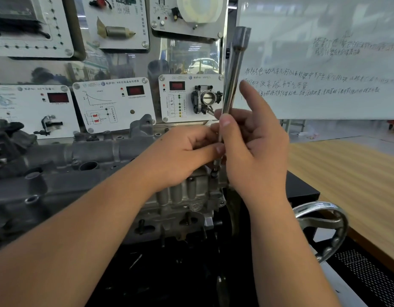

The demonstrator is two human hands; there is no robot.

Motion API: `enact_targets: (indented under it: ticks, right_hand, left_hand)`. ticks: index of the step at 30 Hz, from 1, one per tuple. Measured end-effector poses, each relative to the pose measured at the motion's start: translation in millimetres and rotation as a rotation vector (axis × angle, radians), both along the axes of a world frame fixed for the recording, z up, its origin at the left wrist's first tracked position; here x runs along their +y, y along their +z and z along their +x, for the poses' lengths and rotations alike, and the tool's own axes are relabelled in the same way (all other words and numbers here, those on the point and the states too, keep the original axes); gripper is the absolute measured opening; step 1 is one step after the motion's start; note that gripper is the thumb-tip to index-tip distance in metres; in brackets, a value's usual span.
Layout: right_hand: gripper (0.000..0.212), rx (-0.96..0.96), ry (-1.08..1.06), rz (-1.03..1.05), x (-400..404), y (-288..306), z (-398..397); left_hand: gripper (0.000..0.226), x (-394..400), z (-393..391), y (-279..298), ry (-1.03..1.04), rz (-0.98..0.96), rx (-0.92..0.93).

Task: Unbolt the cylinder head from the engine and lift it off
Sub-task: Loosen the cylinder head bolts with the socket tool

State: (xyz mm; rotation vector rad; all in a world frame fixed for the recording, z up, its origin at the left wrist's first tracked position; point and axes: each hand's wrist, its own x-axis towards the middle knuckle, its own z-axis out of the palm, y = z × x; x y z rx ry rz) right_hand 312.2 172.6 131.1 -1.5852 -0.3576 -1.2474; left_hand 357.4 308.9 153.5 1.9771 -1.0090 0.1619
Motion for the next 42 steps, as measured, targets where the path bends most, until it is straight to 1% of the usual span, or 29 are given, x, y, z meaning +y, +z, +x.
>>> enact_targets:
  ticks: [4,7,8,10,12,15,16,19,22,24,25,27,29,31,32,34,36,37,40,42]
  right_hand:
    - [0.046,0.032,-0.002,0.009,3.0,1.2,-0.3]
    - [0.035,0.018,-0.045,0.018,2.5,0.2,0.0]
    - [0.034,0.029,-0.041,0.005,2.5,0.1,-0.4]
    - [0.037,0.046,-0.017,-0.006,3.3,0.0,-0.9]
    - [0.044,0.038,0.032,0.005,4.0,-0.2,-2.1]
    - [0.051,0.020,0.066,-0.009,4.8,0.4,-3.1]
    - [0.051,0.017,0.067,-0.007,5.4,0.8,-3.1]
    - [0.046,0.024,0.056,0.022,6.3,1.2,-1.9]
    - [0.038,0.049,0.038,0.031,3.8,1.7,-2.3]
    - [0.032,0.048,0.049,0.007,1.0,3.0,-3.5]
    - [0.035,0.044,0.069,0.001,0.1,3.6,-4.6]
    - [0.047,0.036,0.099,-0.006,-0.6,4.1,-5.9]
    - [0.050,0.027,0.094,-0.024,1.3,3.2,-5.8]
    - [0.048,0.018,0.065,-0.017,5.2,2.8,-5.3]
    - [0.045,0.010,0.040,0.003,6.7,2.7,-4.6]
    - [0.036,-0.003,-0.006,0.040,6.5,1.2,-2.8]
    - [0.033,0.002,-0.034,0.028,4.8,0.3,-2.3]
    - [0.034,0.007,-0.027,0.023,4.3,0.3,-2.4]
    - [0.043,0.015,0.085,0.062,2.4,0.9,-3.2]
    - [0.045,0.018,0.115,0.043,1.8,2.2,-4.3]
  left_hand:
    - [0.013,-1.8,0.7,-1.2,0.002,-0.015,-0.044]
    - [0.012,-2.6,-1.4,-0.4,0.008,-0.030,-0.024]
    - [0.014,-2.5,-1.8,0.2,0.004,-0.020,-0.013]
    - [0.021,-1.4,-1.6,0.9,0.001,0.001,-0.011]
    - [0.023,-0.7,-0.1,1.4,0.007,0.017,-0.017]
    - [0.016,-1.2,2.9,0.2,0.007,0.019,-0.029]
    - [0.009,-1.3,3.5,0.0,0.005,0.019,-0.040]
    - [0.004,-2.3,2.1,-0.1,0.007,0.019,-0.080]
    - [0.023,-2.6,-1.4,0.0,0.002,-0.022,-0.054]
    - [0.027,-1.9,-1.3,0.2,-0.011,-0.024,-0.020]
    - [0.029,-1.8,-1.7,0.7,-0.015,-0.011,-0.008]
    - [0.033,-1.9,-1.6,0.6,-0.007,0.001,-0.003]
    - [0.028,-1.5,-0.6,0.6,0.001,0.008,-0.011]
    - [0.012,-1.6,1.0,0.6,0.001,0.026,-0.039]
    - [0.012,-2.3,1.6,0.5,0.004,0.031,-0.047]
    - [0.022,-3.9,1.6,-0.4,0.015,0.006,-0.054]
    - [0.017,-4.5,1.5,-1.7,-0.006,-0.032,-0.029]
    - [0.016,-4.3,0.6,-2.0,-0.020,-0.043,-0.006]
    - [0.025,-2.6,0.8,-2.1,-0.033,-0.038,0.006]
    - [0.024,-2.7,1.9,-1.8,-0.027,-0.034,0.004]
